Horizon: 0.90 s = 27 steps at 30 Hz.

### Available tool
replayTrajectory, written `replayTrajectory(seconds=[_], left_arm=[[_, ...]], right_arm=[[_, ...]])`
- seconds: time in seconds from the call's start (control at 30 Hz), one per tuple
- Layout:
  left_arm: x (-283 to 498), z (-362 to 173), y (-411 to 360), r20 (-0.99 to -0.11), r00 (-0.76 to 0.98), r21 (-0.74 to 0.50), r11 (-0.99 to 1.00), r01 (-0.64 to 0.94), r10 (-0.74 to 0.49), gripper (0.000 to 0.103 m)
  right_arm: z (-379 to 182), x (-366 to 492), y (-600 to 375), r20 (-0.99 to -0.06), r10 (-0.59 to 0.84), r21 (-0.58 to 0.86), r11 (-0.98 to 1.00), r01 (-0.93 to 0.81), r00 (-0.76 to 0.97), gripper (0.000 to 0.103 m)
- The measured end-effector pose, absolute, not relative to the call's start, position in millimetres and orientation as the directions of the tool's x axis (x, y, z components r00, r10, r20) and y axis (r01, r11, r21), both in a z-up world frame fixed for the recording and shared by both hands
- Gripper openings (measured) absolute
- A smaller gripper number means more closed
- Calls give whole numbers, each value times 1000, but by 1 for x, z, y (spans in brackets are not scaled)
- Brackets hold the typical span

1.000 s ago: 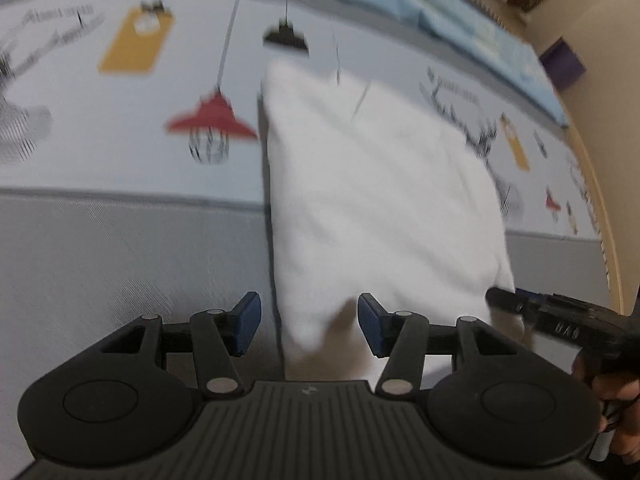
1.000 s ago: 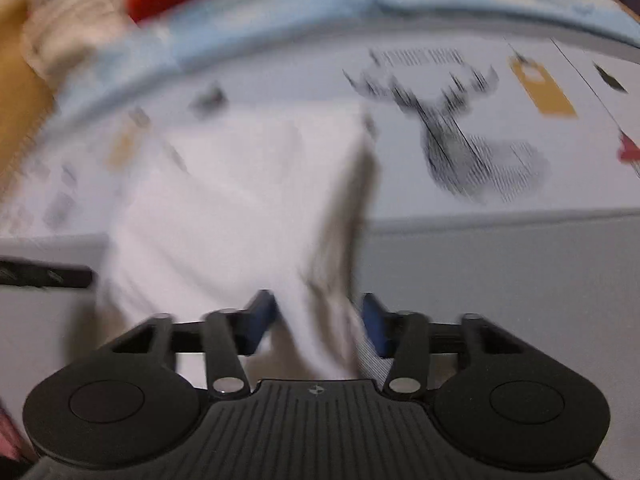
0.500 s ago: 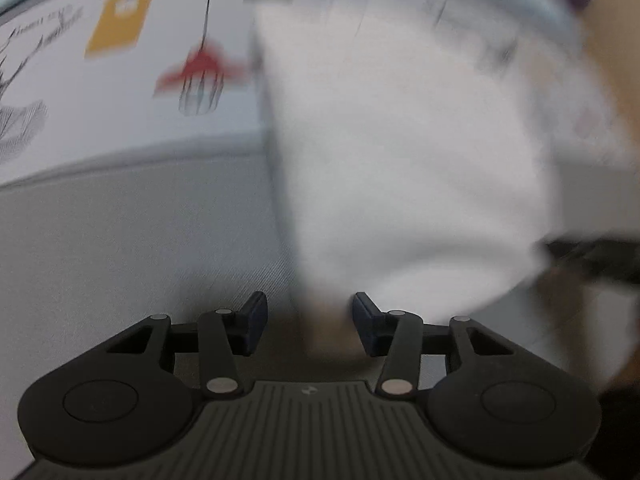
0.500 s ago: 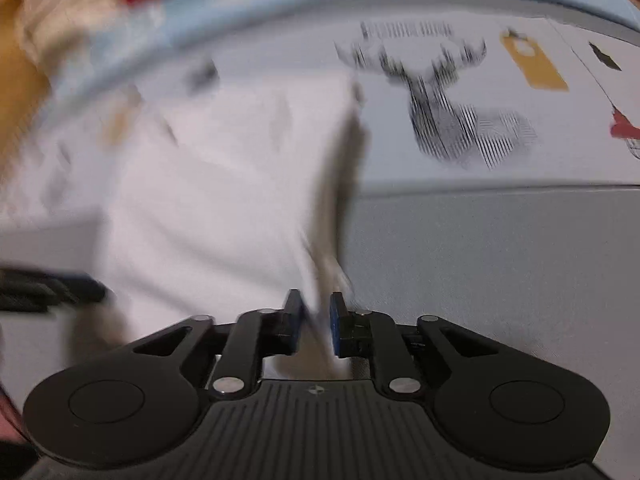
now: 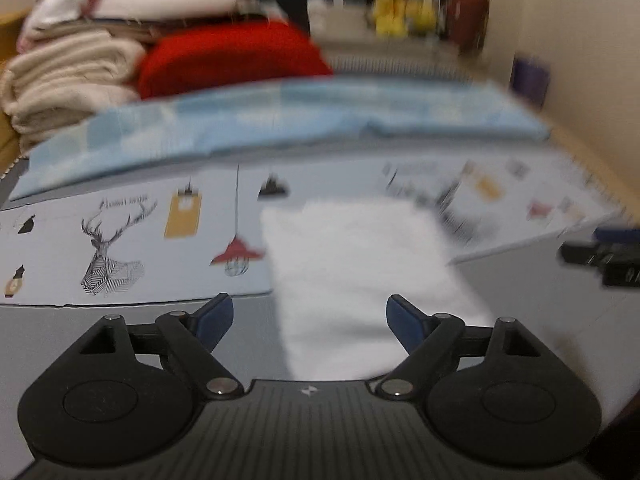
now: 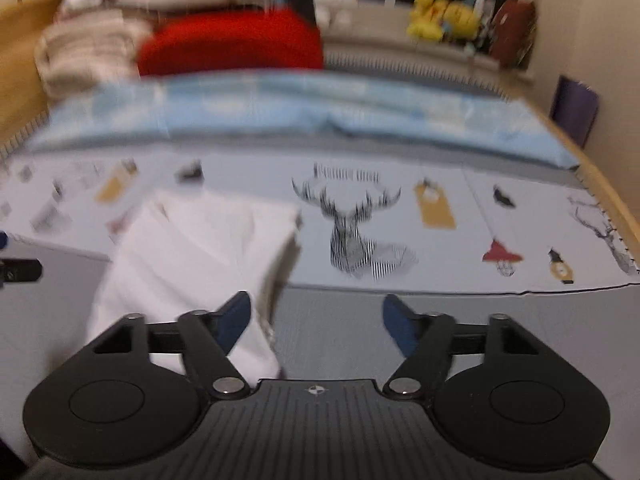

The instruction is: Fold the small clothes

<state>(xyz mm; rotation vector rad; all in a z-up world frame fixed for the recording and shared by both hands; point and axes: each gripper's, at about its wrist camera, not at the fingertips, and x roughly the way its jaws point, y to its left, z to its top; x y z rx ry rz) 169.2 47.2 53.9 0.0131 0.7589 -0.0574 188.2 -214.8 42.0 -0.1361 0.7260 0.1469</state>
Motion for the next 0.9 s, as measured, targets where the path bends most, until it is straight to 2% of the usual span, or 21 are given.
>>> replayTrajectory(seconds=[0.17, 0.4, 0.43, 0.47, 0.53, 0.67, 0.9], left_arm=[[92, 51, 19, -623, 782, -47, 999, -26, -9, 88], [19, 28, 6, -657, 749, -36, 990, -138, 81, 89], [17, 29, 8, -656, 751, -46, 989, -143, 78, 90], [13, 32, 10, -650, 756, -48, 988, -144, 78, 97], [9, 33, 12, -647, 756, -32, 987, -156, 99, 103], [2, 34, 10, -648, 758, -45, 989, -138, 76, 102], [-13, 40, -2, -608, 793, -40, 996, -75, 35, 102]], right_arm=[[71, 114, -219, -591, 157, -22, 977, -210, 791, 83], [66, 37, -208, -551, 143, -32, 981, -192, 822, 83], [65, 30, -204, -545, 141, -38, 981, -193, 827, 83], [61, 24, -201, -542, 139, -46, 980, -194, 829, 83], [50, 18, -197, -565, 123, -61, 980, -190, 816, 83], [38, 15, -196, -624, 129, -14, 984, -176, 771, 83], [38, -1, -182, -626, 128, -1, 986, -165, 769, 83]])
